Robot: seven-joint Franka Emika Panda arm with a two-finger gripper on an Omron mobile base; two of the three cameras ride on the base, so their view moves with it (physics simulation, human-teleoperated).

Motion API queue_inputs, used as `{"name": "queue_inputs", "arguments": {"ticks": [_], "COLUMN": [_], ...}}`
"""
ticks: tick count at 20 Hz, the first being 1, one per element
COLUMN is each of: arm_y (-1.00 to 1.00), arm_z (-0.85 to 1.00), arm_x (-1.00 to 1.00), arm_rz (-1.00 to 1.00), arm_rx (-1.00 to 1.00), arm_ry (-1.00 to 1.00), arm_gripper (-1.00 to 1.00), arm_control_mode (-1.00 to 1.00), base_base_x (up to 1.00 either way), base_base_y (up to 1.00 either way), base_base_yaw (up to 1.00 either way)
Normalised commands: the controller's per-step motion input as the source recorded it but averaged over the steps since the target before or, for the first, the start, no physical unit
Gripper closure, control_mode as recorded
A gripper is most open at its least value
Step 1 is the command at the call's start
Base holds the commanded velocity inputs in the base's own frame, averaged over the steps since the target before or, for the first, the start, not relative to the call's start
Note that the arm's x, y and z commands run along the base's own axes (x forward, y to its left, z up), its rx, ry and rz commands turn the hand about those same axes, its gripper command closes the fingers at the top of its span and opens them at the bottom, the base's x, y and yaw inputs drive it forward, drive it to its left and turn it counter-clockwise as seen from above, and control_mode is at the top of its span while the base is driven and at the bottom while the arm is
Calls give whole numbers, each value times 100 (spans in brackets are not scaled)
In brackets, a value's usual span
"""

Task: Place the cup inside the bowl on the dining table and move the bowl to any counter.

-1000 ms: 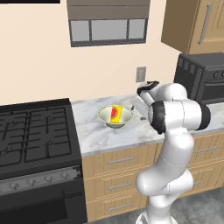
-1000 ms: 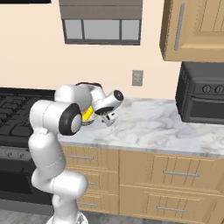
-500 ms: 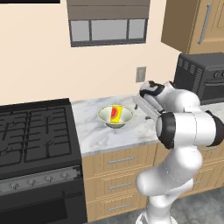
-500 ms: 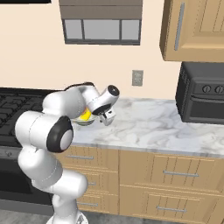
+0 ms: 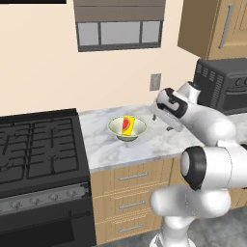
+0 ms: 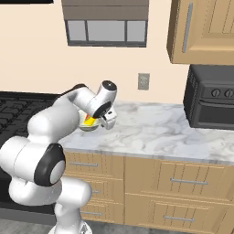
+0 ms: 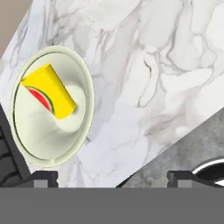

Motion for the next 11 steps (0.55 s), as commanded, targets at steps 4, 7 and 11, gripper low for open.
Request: {"name": "queue_inputs", "arguments": {"ticks": [4,7,11], "arm_y": [-4,-4,-4], "arm_z": [29,27,27], "arm_x": [-61,-60,-60], "arm_rz": [0,0,0], "arm_rx": [-8,-7,-6], "arm_ry": [5,5,6], "arm_gripper": [-100,-100,-100], "arm_control_mode": [-100,-100,-100], "base_base_x": [0,0,0], "base_base_y": [0,0,0], "base_base_yaw": [0,0,0]}}
